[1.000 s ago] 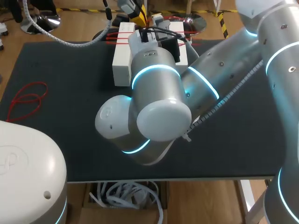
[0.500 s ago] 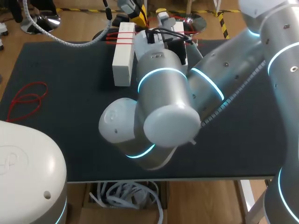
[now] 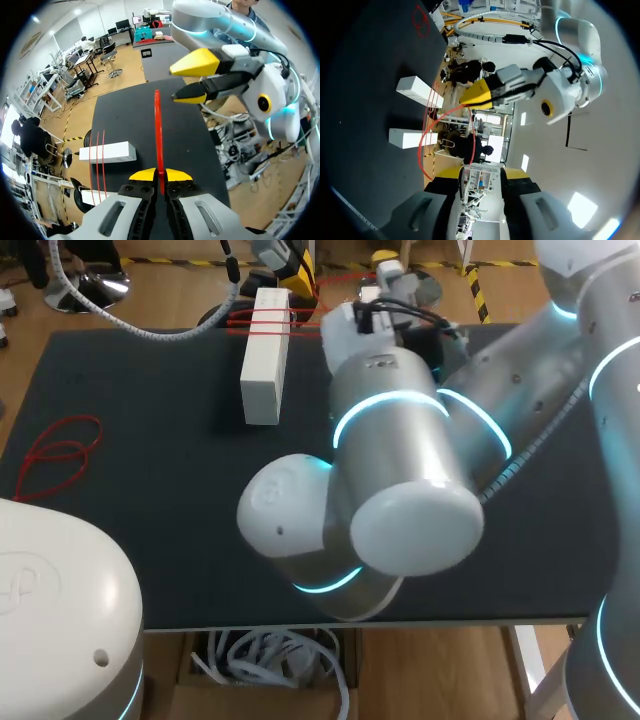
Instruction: Grab the tape and strap the tape.
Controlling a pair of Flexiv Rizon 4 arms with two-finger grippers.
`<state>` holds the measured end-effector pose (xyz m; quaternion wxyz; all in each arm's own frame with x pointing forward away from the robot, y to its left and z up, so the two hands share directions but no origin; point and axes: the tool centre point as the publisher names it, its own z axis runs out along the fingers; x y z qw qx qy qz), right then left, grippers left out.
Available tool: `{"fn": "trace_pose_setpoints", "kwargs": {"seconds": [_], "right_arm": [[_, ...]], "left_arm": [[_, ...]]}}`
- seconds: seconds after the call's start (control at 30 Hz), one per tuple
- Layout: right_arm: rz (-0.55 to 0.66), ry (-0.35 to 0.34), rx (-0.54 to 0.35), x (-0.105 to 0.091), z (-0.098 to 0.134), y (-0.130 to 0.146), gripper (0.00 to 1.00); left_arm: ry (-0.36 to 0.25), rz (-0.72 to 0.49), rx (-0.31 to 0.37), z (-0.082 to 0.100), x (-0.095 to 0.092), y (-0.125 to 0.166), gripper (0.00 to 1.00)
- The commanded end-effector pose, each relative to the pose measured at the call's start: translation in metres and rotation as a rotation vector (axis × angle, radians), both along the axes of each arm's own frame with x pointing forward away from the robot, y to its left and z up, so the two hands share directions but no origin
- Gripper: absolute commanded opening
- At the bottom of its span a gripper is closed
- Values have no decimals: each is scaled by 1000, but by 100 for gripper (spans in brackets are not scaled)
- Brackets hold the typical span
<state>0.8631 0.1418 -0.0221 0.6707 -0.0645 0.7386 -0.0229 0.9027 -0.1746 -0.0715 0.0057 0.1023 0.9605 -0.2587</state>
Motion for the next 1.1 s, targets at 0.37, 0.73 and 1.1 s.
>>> {"fn": "trace_pose_setpoints", "kwargs": {"seconds": [0.37, 0.73, 1.1], "right_arm": [[-23, 25, 17, 13, 21, -63, 100], [-7, 57, -37, 17, 32, -75, 100], [-7, 57, -37, 17, 32, -75, 100]], "left_arm": [[-1, 2, 4, 1, -1, 0, 0], [-4, 43, 54, -21, 11, 15, 0], [93, 337, 155, -108, 24, 103, 0]]}}
